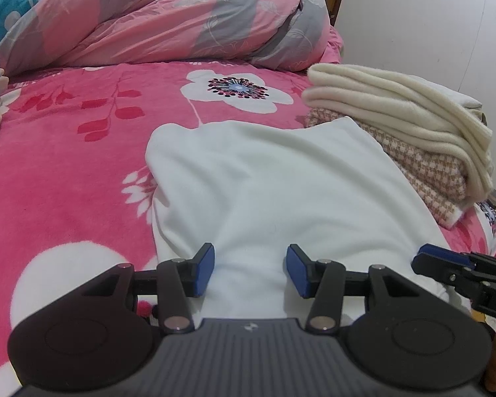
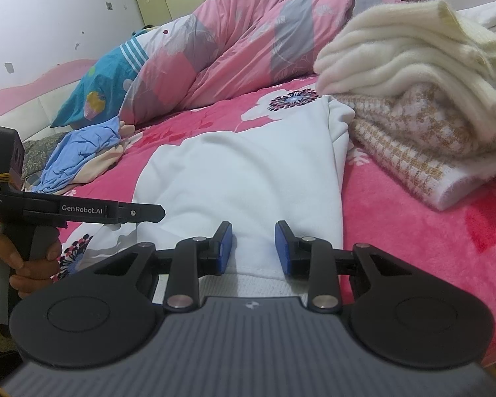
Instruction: Fold clothes
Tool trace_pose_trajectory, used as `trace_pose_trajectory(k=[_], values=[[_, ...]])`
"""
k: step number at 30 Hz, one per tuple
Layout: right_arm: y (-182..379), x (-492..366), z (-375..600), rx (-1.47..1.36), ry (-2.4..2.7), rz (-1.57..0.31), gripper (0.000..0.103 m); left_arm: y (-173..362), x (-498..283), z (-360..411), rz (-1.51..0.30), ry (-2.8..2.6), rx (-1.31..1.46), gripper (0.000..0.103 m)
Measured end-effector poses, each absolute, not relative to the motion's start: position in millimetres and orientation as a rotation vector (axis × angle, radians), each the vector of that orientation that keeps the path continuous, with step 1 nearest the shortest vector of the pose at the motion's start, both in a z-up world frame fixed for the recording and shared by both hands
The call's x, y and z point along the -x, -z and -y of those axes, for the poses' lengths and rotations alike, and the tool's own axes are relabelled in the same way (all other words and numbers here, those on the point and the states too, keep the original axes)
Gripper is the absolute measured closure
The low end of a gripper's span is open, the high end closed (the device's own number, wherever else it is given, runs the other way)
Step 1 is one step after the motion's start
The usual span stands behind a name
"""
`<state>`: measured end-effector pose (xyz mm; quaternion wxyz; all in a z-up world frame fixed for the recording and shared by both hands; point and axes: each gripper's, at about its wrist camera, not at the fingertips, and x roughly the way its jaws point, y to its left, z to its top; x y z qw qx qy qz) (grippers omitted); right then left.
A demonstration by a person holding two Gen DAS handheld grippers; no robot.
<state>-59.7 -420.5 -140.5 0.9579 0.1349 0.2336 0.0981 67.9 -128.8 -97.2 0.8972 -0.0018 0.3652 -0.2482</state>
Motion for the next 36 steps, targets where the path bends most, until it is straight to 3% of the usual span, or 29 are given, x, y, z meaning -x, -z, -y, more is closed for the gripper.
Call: trace_pose_trajectory(k=[25, 32, 36], values=[[135.4, 62.3, 421.5, -0.262, -0.206, -0.474, 0.075, 97.9, -66.8, 128.8, -0.755, 0.511, -0.001, 0.053], [75.6, 47.3, 436.9, -0.191, -0.269, -0.381, 0.075, 100.5, -63.8, 125.3, -0.739, 0.522, 0.012, 0.053], [62.1, -19.6, 428.0, -0.128, -0.314, -0.469, 0.075, 102.2, -62.4, 122.1, -0.727, 0.535, 0.021, 0.053]])
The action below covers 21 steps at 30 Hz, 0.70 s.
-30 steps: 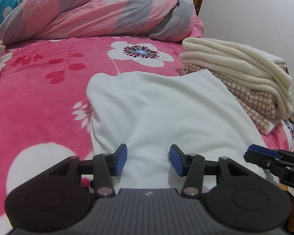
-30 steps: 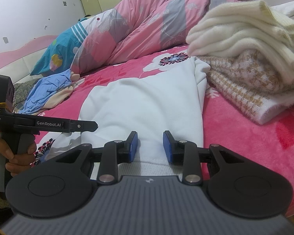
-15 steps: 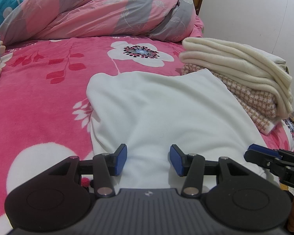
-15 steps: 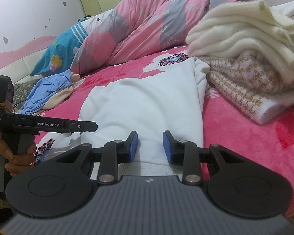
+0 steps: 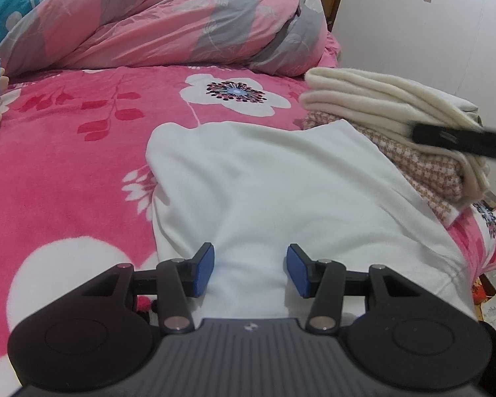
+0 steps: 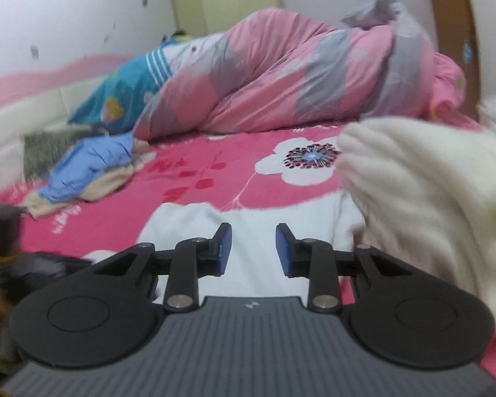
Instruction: Fold clothes
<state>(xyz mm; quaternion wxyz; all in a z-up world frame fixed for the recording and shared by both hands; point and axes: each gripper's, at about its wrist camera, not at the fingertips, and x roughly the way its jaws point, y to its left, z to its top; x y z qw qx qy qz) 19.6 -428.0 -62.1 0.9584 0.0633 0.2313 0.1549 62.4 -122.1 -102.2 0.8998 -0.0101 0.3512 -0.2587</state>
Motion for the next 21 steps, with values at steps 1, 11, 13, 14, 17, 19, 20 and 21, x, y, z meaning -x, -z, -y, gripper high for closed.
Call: trace_pose_trajectory(k=[1, 11, 13, 14, 17, 19, 20, 21], values=[[61.9, -38.6, 424.5, -0.115, -0.333, -0.499, 0.075, 102.3, -62.0, 121.5, -0.725, 0.54, 0.021, 0.053], [76.0, -166.3, 410.4, -0.022, -0.214, -0.705, 0.098, 106.8, -60.7, 109.5, -0.693, 0.611, 0.031, 0.053], [58.1, -154.7, 406.0, -0.013, -0.236, -0.647, 0.096, 107.7, -61.1, 107.1, -0.688, 0.625, 0.036, 0.053], [49.9, -149.2, 403.8, -0.014, -0.258, -0.624, 0.096, 108.2, -61.1, 106.7, -0.685, 0.628, 0.036, 0.053], [56.5, -152.0, 391.8, -0.055, -0.468, -0.72, 0.097, 109.5, -61.2, 105.2, -0.678, 0.638, 0.039, 0.053], [83.4, -176.7, 378.8, -0.023, -0.469, -0.815, 0.099, 109.6, -61.8, 103.6, -0.679, 0.642, 0.044, 0.053], [98.0, -191.5, 373.9, -0.013, -0.453, -0.853, 0.099, 108.5, -62.2, 102.7, -0.682, 0.643, 0.048, 0.053], [105.6, -205.4, 375.4, -0.032, -0.429, -0.846, 0.099, 107.5, -62.6, 101.7, -0.686, 0.645, 0.051, 0.053]])
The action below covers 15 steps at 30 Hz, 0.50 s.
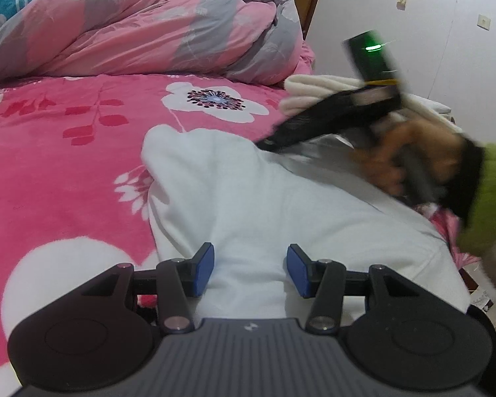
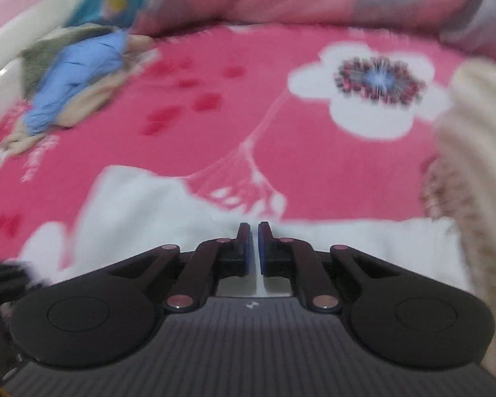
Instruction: Fold clothes
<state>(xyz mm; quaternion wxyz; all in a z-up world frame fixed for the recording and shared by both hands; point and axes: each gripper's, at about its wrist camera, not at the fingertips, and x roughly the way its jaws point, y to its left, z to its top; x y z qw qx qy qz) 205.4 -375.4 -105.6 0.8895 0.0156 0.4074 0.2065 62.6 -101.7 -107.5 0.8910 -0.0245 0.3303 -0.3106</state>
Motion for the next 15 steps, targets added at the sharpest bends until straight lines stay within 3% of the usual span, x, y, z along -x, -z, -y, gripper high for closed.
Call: trace_pose_trajectory(k=[4, 9, 13, 15], values=[[93.3, -221.6, 396.3, -0.093, -0.186, -0.763, 0.095, 90.2, -65.0, 88.4, -0.677, 0.636, 0.102, 0.053], [50.3, -143.0, 415.8, -0.107, -0.265, -0.63, 0.094, 60.2, -92.0, 81.4, -0.619, 0.67, 0.242, 0.051], [66.9, -133.7, 409.6, -0.065, -0.316, -0.693, 0.095, 75.8, -146.4, 127.1, -0.71, 0.724, 0.202, 0.052], [83.7, -131.8, 412.7, -0.015, -0.273, -0.721, 0.097, 100.3, -160.0, 136.8, -0.824, 0.654, 0.109, 0.067]])
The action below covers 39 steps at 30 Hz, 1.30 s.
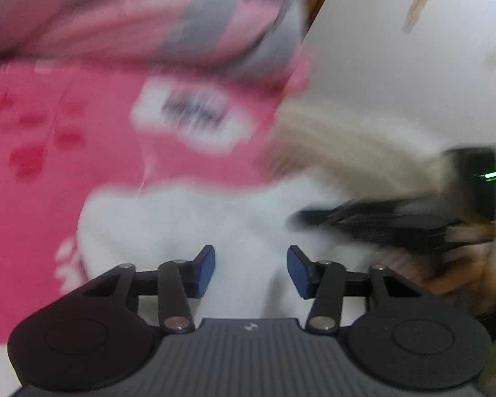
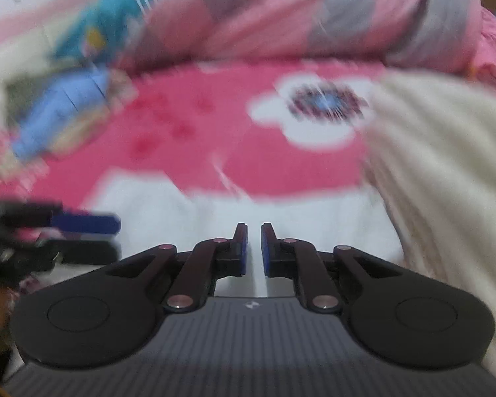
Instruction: Fold clothes
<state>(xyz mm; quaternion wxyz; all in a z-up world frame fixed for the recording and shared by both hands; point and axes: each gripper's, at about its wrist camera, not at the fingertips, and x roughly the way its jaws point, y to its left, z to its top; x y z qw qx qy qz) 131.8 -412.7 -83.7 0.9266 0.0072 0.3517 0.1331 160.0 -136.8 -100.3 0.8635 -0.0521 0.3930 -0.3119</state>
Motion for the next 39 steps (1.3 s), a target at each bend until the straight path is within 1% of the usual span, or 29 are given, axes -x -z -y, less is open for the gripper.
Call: trace_pose_trajectory(k=[1, 2, 3, 4, 5, 6, 7, 10, 13, 14, 15, 16, 17, 18, 19, 20, 21, 23, 26, 28, 29, 30, 31, 32, 33, 34, 35, 37, 39], values=[[91.3, -129.1, 417.8, 0.008, -0.236, -0.724, 0.099, 104.8, -156.2, 124.7, -0.817, 0.65, 0.106, 0.068], [90.8, -121.0, 426.7, -0.007, -0.219, -0.706, 0.099, 107.2, -151.6, 112.7, -0.811, 0.639, 0.096, 0.068], [87.0, -112.9, 431.6, -0.003, -0.196, -0.695, 0.1, 103.5, -144.5, 101.0, -0.805, 0.603, 0.062, 0.069], [83.1, -104.8, 436.6, 0.001, -0.174, -0.683, 0.1, 99.2, -137.7, 90.8, -0.795, 0.562, 0.025, 0.068], [79.2, -96.8, 440.3, 0.008, -0.152, -0.67, 0.099, 92.6, -132.9, 85.5, -0.771, 0.509, -0.02, 0.059], [74.3, -90.4, 435.9, 0.04, -0.139, -0.648, 0.094, 85.3, -131.0, 82.7, -0.743, 0.482, -0.046, 0.053], [68.8, -87.1, 430.4, 0.052, -0.157, -0.615, 0.094, 77.8, -132.4, 83.3, -0.713, 0.489, -0.046, 0.053], [61.7, -94.2, 413.1, 0.007, -0.269, -0.554, 0.094, 59.9, -146.9, 107.5, -0.66, 0.588, 0.014, 0.052], [78.1, -127.4, 400.2, -0.039, -0.337, -0.603, 0.096, 74.4, -176.8, 150.1, -0.696, 0.664, 0.012, 0.051], [88.6, -137.7, 404.0, -0.041, -0.305, -0.64, 0.096, 87.3, -188.8, 156.0, -0.729, 0.632, -0.037, 0.055], [98.4, -146.0, 408.5, -0.042, -0.272, -0.671, 0.1, 98.4, -199.3, 157.6, -0.758, 0.606, -0.067, 0.068], [102.0, -141.0, 417.6, -0.041, -0.243, -0.662, 0.1, 102.7, -205.0, 144.8, -0.774, 0.603, -0.035, 0.075], [100.1, -132.5, 427.1, -0.063, -0.23, -0.647, 0.1, 101.6, -208.2, 126.8, -0.784, 0.599, 0.014, 0.085], [95.7, -123.2, 433.1, -0.044, -0.19, -0.637, 0.1, 96.6, -208.7, 111.9, -0.781, 0.56, 0.019, 0.084], [91.3, -113.8, 438.5, -0.024, -0.154, -0.627, 0.1, 91.1, -207.5, 98.6, -0.767, 0.514, 0.018, 0.078], [86.9, -104.8, 438.8, 0.006, -0.147, -0.615, 0.1, 83.7, -201.4, 90.2, -0.724, 0.447, 0.0, 0.052], [82.7, -98.3, 437.4, 0.018, -0.133, -0.6, 0.095, 76.0, -196.4, 83.6, -0.685, 0.405, -0.007, 0.048], [76.0, -97.2, 427.4, 0.032, -0.162, -0.557, 0.094, 60.6, -192.7, 83.5, -0.639, 0.462, 0.035, 0.05], [73.3, -115.4, 407.2, 0.007, -0.258, -0.541, 0.094, 53.6, -192.3, 109.5, -0.617, 0.601, 0.067, 0.047], [85.3, -139.8, 402.8, -0.015, -0.283, -0.602, 0.095, 72.6, -201.0, 128.0, -0.679, 0.629, 0.021, 0.047], [92.9, -152.4, 404.1, -0.012, -0.265, -0.638, 0.096, 85.5, -207.7, 133.7, -0.722, 0.608, -0.015, 0.049], [100.6, -160.4, 409.0, 0.039, -0.176, -0.651, 0.099, 98.5, -216.1, 129.5, -0.769, 0.55, -0.043, 0.051], [96.4, -154.1, 415.5, 0.046, -0.137, -0.636, 0.099, 102.4, -220.1, 115.1, -0.776, 0.508, -0.018, 0.049], [92.1, -147.9, 422.0, 0.053, -0.099, -0.622, 0.099, 103.4, -222.7, 100.3, -0.778, 0.467, 0.012, 0.043], [87.5, -140.9, 427.2, 0.065, -0.061, -0.605, 0.098, 96.3, -221.4, 84.6, -0.763, 0.426, 0.053, 0.049], [80.9, -128.9, 423.7, 0.108, -0.033, -0.579, 0.098, 88.6, -218.9, 70.8, -0.746, 0.391, 0.084, 0.049], [74.1, -116.9, 420.6, 0.142, -0.011, -0.552, 0.095, 79.4, -213.2, 62.8, -0.724, 0.373, 0.086, 0.049], [60.5, -94.6, 425.5, 0.042, -0.079, -0.516, 0.093, 62.2, -195.9, 53.8, -0.689, 0.416, 0.133, 0.048], [56.9, -82.1, 425.1, -0.071, -0.204, -0.533, 0.093, 49.7, -171.0, 60.0, -0.678, 0.538, 0.176, 0.046]])
